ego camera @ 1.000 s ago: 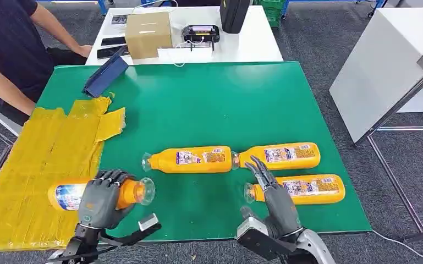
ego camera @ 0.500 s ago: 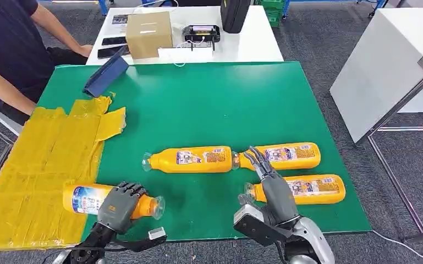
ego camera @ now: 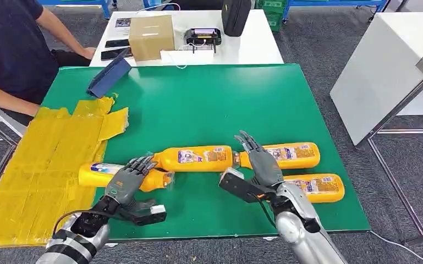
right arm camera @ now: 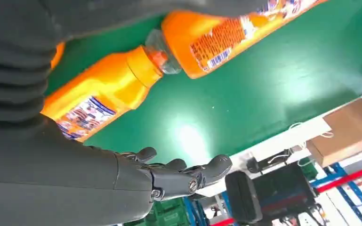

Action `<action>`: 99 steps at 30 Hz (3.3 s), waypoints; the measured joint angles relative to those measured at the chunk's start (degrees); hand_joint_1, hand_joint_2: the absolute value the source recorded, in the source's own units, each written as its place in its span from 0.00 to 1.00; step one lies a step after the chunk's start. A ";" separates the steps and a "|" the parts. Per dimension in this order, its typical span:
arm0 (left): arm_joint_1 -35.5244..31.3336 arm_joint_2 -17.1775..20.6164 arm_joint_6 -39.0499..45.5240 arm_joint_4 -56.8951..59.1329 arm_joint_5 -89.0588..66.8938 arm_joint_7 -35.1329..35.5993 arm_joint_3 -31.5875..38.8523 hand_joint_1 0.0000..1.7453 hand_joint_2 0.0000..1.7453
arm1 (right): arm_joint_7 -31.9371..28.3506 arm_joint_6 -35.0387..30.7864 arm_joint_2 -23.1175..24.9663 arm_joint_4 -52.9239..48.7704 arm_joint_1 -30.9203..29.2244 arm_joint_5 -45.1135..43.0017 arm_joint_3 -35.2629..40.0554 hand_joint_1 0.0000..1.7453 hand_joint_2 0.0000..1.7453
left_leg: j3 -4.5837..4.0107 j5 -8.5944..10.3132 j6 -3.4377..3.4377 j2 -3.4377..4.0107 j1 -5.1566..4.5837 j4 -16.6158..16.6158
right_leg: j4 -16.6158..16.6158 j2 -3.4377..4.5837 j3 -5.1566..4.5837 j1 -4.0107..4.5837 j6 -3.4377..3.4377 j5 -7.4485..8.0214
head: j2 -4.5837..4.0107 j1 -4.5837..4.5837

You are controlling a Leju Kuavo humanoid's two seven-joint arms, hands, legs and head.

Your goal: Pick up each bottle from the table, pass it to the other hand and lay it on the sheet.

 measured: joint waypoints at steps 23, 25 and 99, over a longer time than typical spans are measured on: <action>12.77 10.32 -11.63 -23.62 31.13 -12.35 8.64 0.00 0.00 | -0.31 -0.83 5.00 22.22 -11.13 4.15 4.42 0.00 1.00 | -0.55 0.13 -0.18 0.27 0.17 0.02 | 0.20 0.15 -0.73 0.17 -0.04 0.02 | 0.00 -0.02; 15.36 9.90 -12.33 -28.51 36.31 -14.25 11.37 0.00 0.00 | -0.04 -1.49 5.38 22.24 -10.84 5.69 4.98 0.00 1.00 | -0.69 0.13 -0.17 0.29 0.16 0.03 | 0.20 0.16 -0.88 0.17 -0.04 0.02 | 0.00 0.00; 16.98 -8.61 -35.60 -43.45 77.54 -22.82 25.09 0.00 0.00 | 4.85 6.91 18.66 58.15 -30.49 14.47 8.54 1.00 1.00 | -0.73 0.13 -0.16 0.38 0.06 0.05 | 0.18 0.20 -1.03 0.12 -0.05 0.08 | 0.00 -0.02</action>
